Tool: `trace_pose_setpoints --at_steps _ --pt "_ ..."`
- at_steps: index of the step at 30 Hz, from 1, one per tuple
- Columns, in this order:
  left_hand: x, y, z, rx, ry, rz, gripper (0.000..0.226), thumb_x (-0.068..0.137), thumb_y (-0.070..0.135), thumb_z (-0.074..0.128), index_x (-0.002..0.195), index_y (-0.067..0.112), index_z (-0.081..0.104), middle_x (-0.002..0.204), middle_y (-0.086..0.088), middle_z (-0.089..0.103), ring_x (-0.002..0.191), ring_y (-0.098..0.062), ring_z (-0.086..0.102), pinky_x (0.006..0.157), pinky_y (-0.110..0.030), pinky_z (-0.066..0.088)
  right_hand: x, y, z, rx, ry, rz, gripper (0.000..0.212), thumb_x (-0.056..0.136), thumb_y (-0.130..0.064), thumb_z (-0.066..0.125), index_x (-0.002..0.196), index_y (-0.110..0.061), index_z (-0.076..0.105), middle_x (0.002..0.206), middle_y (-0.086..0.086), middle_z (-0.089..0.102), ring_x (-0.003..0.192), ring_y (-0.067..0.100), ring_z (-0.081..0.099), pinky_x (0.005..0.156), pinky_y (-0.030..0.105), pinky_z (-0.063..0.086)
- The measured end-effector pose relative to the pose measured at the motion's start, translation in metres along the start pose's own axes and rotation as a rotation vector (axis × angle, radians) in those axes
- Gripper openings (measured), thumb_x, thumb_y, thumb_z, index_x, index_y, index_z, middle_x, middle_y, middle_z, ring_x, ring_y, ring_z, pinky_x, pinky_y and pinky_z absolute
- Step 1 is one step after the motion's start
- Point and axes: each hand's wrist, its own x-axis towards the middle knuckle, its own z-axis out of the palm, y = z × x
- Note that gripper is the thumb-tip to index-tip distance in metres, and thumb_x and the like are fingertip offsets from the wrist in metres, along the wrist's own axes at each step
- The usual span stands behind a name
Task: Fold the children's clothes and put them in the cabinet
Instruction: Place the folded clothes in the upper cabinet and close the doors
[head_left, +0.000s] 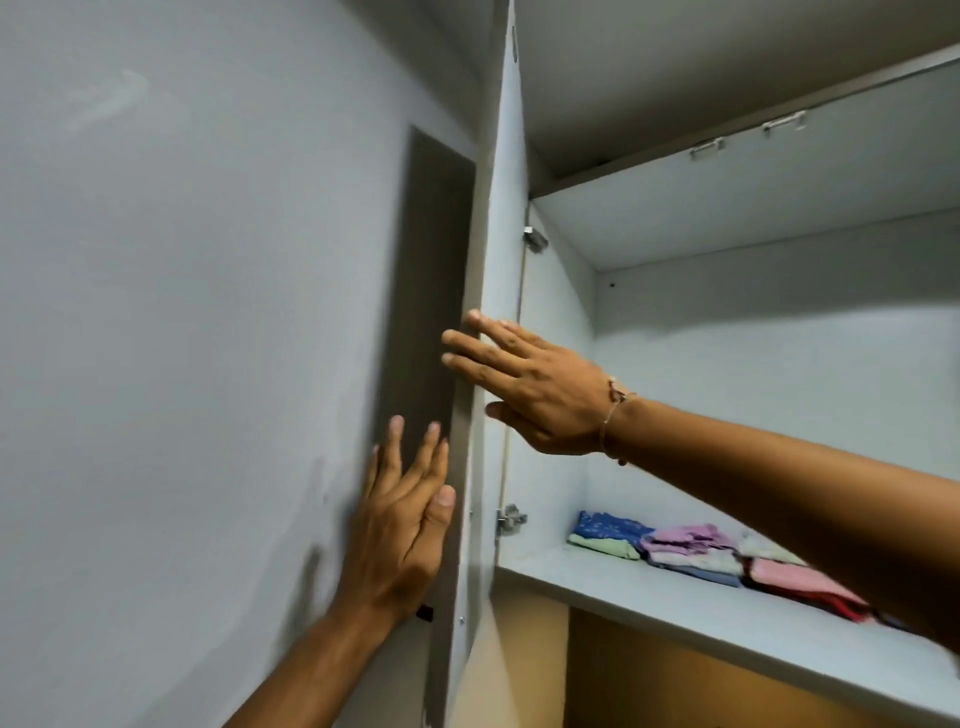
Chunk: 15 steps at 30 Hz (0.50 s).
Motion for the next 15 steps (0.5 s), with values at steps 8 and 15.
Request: trace_pose_setpoints --at_steps 8,15 --pt "0.056 0.051 0.15 -0.05 -0.412 0.192 0.055 0.099 0.045 0.021 0.152 0.03 0.016 0.16 0.015 0.01 0.148 -0.005 -0.01 0.122 -0.034 0.002 -0.193 0.06 0.001 -0.056 -0.191 0.339 0.063 0.1 -0.04 0.031 0.153 -0.01 0.014 0.161 0.011 0.01 0.149 0.027 0.007 0.12 0.045 0.017" --pt "0.075 0.042 0.249 0.133 -0.616 0.291 0.059 0.103 0.04 0.021 0.148 0.028 -0.014 0.158 0.007 -0.02 0.147 -0.016 -0.016 0.122 -0.042 -0.002 -0.249 0.083 0.043 -0.183 -0.573 0.638 0.069 0.097 -0.052 0.016 0.153 -0.019 -0.006 0.162 0.003 -0.009 0.149 0.028 -0.002 0.121 0.047 0.003"
